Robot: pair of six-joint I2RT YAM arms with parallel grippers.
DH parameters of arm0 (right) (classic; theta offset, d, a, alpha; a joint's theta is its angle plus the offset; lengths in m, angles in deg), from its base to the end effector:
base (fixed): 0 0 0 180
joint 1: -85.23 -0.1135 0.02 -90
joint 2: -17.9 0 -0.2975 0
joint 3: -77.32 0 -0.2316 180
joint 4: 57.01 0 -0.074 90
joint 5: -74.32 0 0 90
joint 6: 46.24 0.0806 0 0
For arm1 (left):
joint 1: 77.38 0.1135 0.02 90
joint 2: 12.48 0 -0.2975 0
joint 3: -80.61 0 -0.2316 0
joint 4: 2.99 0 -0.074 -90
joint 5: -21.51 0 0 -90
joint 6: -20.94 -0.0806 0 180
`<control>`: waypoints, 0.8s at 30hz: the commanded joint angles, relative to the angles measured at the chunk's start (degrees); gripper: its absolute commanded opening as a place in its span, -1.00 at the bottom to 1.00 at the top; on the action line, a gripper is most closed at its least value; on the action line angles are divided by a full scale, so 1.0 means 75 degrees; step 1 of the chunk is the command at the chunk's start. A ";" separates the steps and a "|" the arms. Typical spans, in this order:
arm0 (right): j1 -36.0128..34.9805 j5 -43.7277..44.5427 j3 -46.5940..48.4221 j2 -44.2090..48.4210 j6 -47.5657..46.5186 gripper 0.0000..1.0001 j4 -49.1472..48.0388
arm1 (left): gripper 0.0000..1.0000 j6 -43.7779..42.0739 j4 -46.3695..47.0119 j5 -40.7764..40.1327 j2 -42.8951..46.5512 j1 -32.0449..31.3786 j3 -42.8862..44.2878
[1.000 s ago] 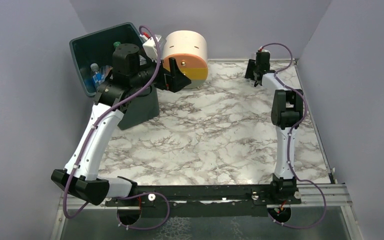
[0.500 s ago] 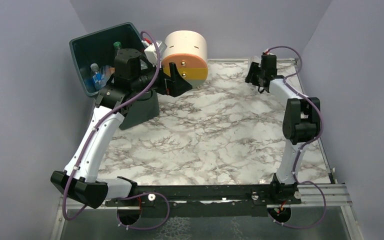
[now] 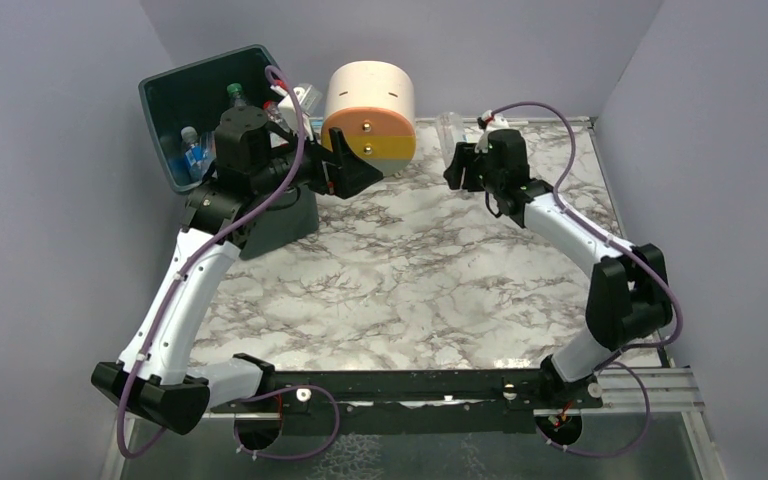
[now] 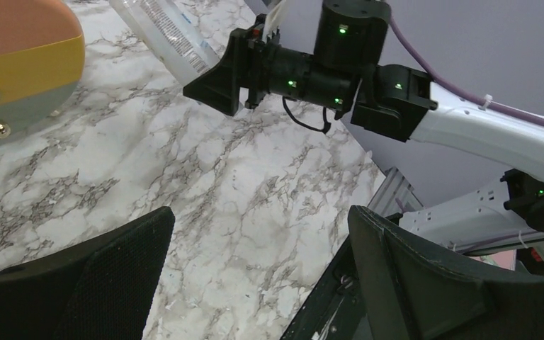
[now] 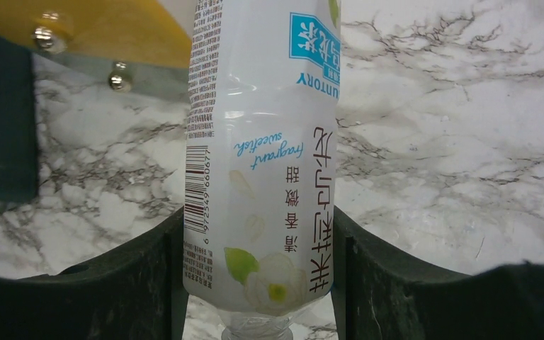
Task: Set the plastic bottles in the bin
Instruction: Pick up the plastic bottle at the center of the board.
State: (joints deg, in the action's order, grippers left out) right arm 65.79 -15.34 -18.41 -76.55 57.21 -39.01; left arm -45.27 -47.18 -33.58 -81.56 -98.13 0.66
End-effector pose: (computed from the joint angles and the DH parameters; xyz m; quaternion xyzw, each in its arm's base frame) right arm 0.3842 0.1351 0.2962 -0.0433 0.8569 0.1430 0.4934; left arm 0.2163 -0.1313 0.4785 0.1664 0.7524 -0.4421 0.4591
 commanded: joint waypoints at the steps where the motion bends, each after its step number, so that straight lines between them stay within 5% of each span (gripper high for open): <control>1: -0.0397 0.0006 -0.0335 0.1058 -0.0166 -0.02 -0.0553 | 0.99 0.0296 0.0438 0.0173 0.0167 -0.0028 -0.0128; 10: -0.1545 0.0484 -0.0982 0.2430 -0.0548 0.00 -0.0964 | 0.99 0.0713 0.0880 0.0231 0.0244 -0.0032 -0.0342; 24: -0.2433 0.0315 -0.2589 0.4266 -0.0564 0.02 -0.3539 | 0.99 0.1876 0.2236 0.0556 0.0172 -0.0024 -0.0244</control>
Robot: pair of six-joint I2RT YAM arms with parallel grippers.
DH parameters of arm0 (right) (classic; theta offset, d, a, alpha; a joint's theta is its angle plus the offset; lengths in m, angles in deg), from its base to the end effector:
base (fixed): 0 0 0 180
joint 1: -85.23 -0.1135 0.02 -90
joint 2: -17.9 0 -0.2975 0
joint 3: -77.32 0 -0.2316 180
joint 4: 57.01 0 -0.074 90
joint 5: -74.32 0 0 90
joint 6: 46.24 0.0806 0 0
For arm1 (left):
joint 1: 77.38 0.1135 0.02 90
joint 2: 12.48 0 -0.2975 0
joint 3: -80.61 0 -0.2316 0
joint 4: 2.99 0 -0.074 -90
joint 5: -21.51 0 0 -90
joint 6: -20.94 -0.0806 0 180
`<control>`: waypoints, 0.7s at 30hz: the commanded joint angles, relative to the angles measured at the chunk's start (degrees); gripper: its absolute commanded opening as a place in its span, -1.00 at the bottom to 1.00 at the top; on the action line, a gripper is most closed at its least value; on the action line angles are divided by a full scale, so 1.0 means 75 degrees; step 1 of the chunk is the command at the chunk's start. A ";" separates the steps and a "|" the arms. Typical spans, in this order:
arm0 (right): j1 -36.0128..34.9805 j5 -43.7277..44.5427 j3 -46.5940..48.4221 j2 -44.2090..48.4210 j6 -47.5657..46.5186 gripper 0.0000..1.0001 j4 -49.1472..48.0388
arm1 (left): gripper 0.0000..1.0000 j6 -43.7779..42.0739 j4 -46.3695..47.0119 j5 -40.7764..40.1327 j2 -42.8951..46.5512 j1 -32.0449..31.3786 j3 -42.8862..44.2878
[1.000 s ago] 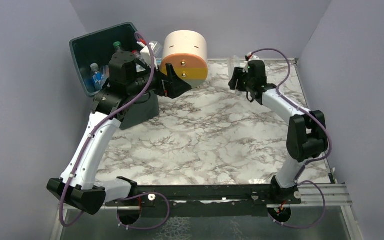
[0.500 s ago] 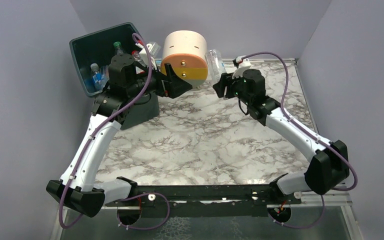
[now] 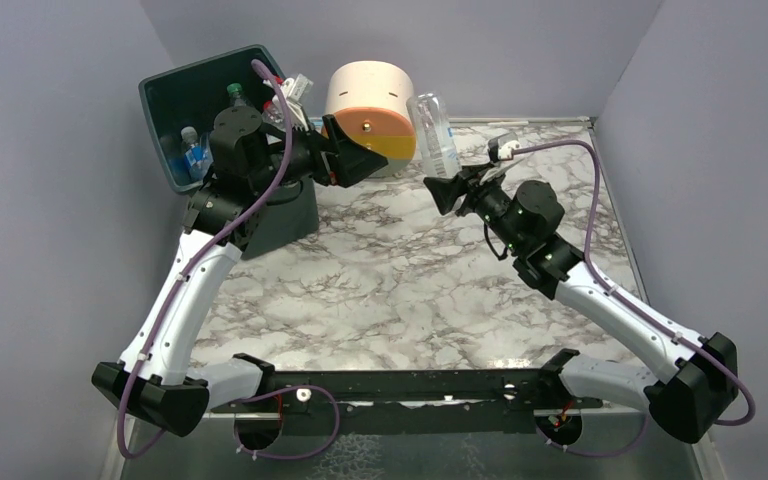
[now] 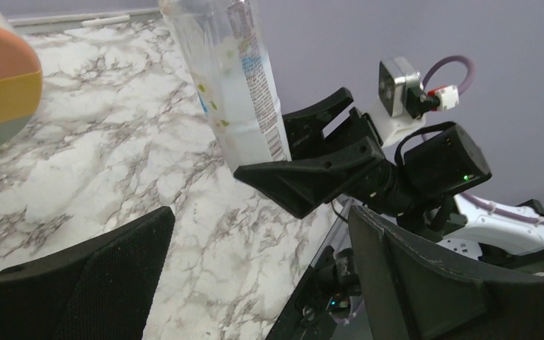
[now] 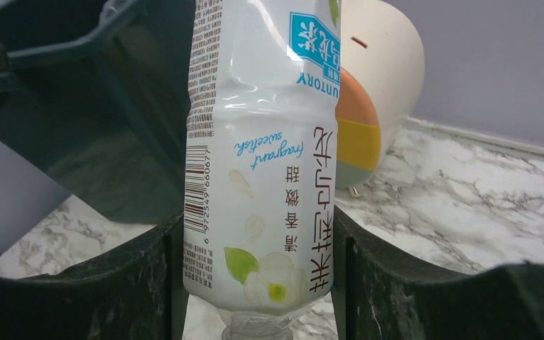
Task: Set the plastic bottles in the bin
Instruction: Pick up the plastic bottle at the center of the board.
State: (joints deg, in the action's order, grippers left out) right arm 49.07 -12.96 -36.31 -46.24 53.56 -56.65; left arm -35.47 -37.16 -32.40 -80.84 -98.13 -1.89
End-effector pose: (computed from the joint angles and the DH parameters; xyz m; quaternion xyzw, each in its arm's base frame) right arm 0.2252 0.1598 0.3953 -0.1419 0.6809 0.2653 0.6678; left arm 0.2181 -0.1334 0.4906 0.1295 0.7202 -0.4965 0.4670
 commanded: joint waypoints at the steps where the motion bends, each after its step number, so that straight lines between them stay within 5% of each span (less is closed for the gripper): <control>1: -0.0249 -0.0047 -0.0263 0.0255 -0.0033 0.02 -0.1357 | 0.98 0.0674 0.1047 0.0428 0.0058 -0.0025 0.0065; 21: -0.0882 -0.0409 -0.0148 0.0074 0.0565 0.05 -0.2472 | 0.99 0.0710 0.2217 0.0112 -0.0410 -0.0034 0.0010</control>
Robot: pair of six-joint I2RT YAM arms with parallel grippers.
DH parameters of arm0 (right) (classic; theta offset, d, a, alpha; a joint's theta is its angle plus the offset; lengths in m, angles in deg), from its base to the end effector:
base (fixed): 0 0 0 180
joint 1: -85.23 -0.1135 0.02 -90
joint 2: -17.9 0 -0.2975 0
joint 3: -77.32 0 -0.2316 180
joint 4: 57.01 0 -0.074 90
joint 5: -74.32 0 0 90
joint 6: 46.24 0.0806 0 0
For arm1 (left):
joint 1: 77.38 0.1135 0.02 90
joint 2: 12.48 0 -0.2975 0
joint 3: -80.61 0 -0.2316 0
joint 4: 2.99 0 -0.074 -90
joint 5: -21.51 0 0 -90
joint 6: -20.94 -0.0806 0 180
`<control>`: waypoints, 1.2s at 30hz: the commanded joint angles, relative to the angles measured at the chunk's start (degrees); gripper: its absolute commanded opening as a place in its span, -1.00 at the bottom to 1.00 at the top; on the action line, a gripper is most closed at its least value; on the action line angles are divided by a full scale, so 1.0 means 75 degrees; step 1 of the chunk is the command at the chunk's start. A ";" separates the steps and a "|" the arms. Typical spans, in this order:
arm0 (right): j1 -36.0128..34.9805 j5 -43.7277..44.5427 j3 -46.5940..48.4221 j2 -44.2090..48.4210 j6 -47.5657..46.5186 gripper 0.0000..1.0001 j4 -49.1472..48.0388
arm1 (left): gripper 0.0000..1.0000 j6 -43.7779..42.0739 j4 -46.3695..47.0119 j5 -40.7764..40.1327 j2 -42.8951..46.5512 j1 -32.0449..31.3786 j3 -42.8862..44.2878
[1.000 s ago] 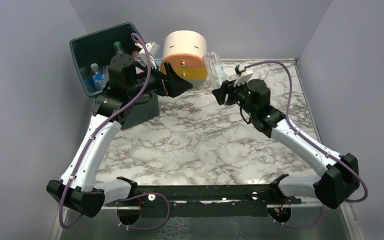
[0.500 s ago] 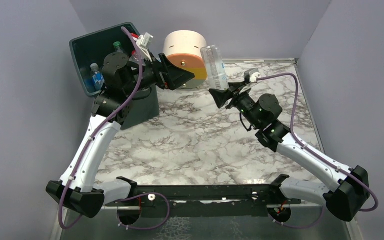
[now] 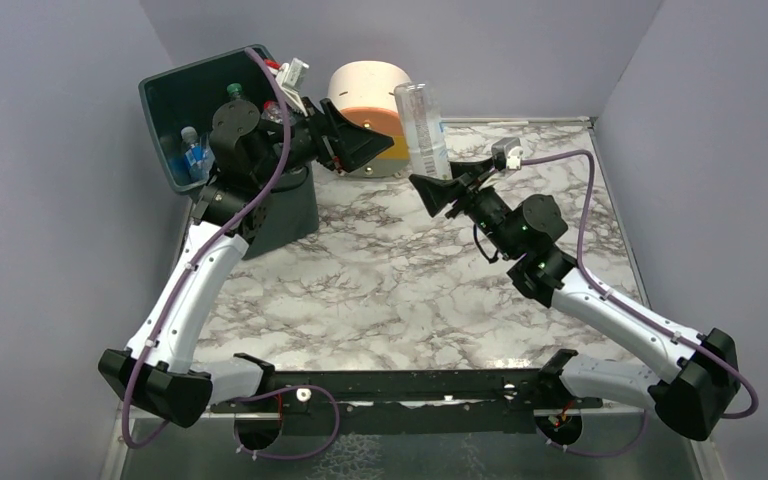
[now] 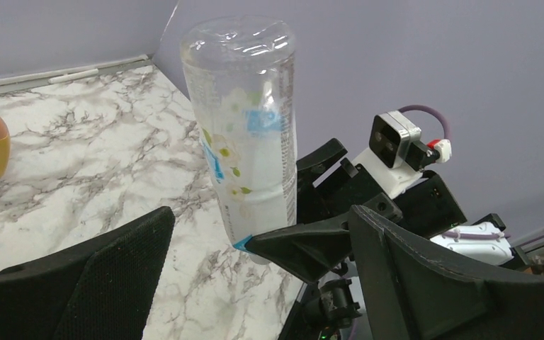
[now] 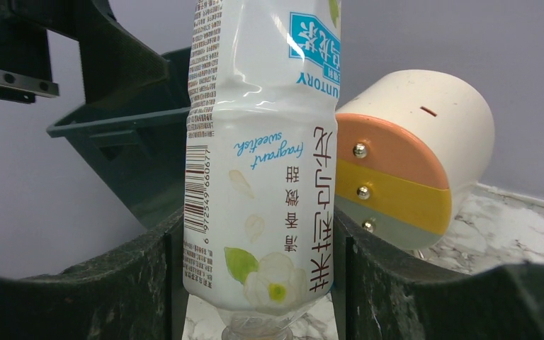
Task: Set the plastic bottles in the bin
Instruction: Pick up the plastic bottle at the center of the board.
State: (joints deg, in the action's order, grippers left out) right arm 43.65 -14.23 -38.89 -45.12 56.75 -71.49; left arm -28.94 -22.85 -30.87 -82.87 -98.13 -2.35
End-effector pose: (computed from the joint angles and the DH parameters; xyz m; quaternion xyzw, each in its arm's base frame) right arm 0.2001 0.1748 0.4224 -0.1401 0.5907 0.3574 0.7097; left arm 0.2295 -0.1396 0.5139 0.1319 0.6601 -0.5431 0.5018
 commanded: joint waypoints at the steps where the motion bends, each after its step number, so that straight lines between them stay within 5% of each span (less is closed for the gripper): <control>1: -0.0205 -0.0255 0.0251 -0.0118 0.0142 0.05 -0.0499 | 0.99 -0.0185 0.0313 -0.0111 -0.0168 -0.0037 0.0089; 24: -0.1276 0.0230 0.0977 -0.1023 -0.0204 0.07 -0.0498 | 0.93 -0.0680 0.0341 -0.0574 -0.0349 -0.0168 0.0244; 36: -0.1287 0.0316 0.1049 -0.1106 -0.0207 0.10 -0.0431 | 0.01 -0.0872 -0.0108 -0.1021 -0.0450 -0.0204 0.0497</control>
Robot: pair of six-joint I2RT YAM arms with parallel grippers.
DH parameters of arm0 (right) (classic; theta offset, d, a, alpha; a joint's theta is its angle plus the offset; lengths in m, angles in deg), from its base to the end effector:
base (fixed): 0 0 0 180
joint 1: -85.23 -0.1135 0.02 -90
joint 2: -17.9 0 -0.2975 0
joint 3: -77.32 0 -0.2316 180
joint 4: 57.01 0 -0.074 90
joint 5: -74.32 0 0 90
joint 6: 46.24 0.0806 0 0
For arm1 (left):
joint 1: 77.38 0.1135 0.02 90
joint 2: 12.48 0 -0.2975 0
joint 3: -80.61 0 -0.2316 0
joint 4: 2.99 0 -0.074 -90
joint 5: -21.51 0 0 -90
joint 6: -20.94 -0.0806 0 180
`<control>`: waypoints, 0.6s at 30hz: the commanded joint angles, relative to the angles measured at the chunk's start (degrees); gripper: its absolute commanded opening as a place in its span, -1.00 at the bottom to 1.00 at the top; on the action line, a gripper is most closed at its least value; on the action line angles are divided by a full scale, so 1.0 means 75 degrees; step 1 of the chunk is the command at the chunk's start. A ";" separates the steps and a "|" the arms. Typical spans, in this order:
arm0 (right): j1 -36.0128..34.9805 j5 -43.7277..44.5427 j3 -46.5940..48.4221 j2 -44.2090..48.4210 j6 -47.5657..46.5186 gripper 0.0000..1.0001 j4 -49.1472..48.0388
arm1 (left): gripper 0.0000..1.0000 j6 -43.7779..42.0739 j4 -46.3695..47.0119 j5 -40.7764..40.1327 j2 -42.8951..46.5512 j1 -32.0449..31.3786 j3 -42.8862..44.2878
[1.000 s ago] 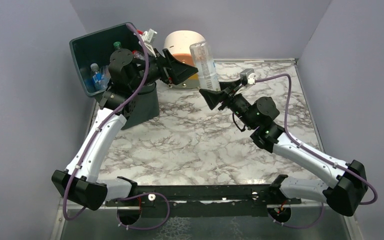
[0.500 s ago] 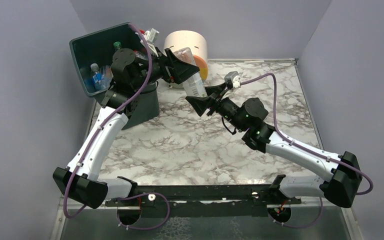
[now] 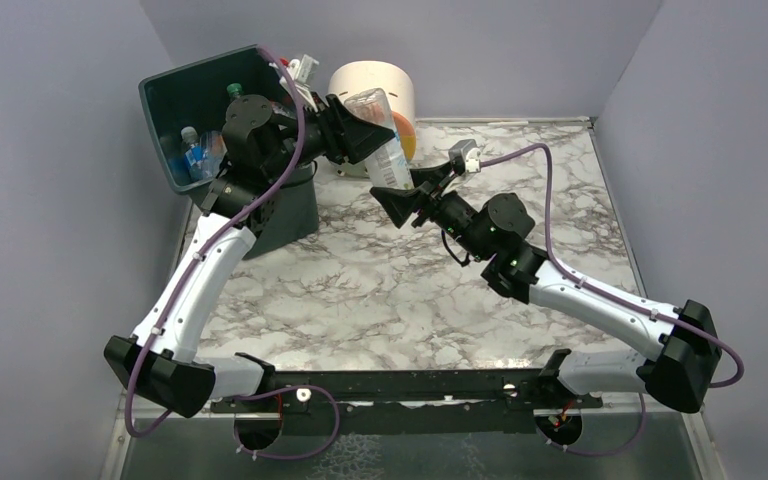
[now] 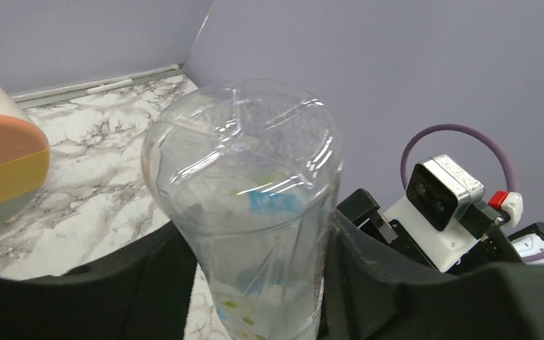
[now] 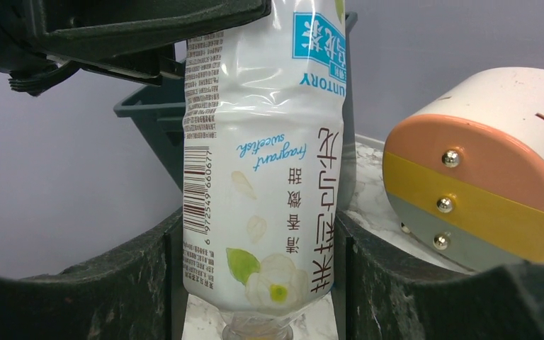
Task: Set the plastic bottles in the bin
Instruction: Pick up the plastic bottle at the center of the board.
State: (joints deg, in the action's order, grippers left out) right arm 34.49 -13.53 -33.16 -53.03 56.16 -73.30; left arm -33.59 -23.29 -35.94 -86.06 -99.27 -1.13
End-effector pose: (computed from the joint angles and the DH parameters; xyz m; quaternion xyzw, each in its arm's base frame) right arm 0.1945 0.2332 0.4287 -0.1861 0.5806 0.4052 0.6813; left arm 0.2509 -0.1476 0.5064 0.1270 0.6721 -0.5050 0.5264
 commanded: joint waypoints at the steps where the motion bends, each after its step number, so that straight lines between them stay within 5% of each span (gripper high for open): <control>1: -0.0061 0.0212 0.0306 -0.0064 -0.0129 0.14 -0.0166 | -0.05 -0.0268 -0.0069 -0.0370 -0.0032 -0.0047 0.0354; 9: -0.0066 0.0393 0.0339 -0.0009 -0.0080 0.68 0.0171 | -0.07 -0.0897 -0.0475 -0.0832 -0.0024 -0.0057 0.0716; 10: -0.0067 0.0431 0.0339 0.0019 -0.0079 0.95 0.0227 | -0.07 -0.1056 -0.0593 -0.0932 -0.0042 -0.0053 0.0824; 11: -0.0061 0.0479 0.0323 0.0049 -0.0073 1.00 0.0276 | -0.07 -0.1192 -0.0768 -0.1035 -0.0063 -0.0052 0.0925; 18: -0.0067 0.0938 -0.0173 0.0678 0.0068 0.99 0.0594 | -0.06 -0.2349 -0.1689 -0.2069 -0.0224 -0.0049 0.1790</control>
State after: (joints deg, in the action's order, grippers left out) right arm 34.30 -10.27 -32.64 -52.03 55.92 -70.63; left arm -43.91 -31.74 -44.37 -87.26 -99.62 7.77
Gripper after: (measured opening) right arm 0.995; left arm 0.619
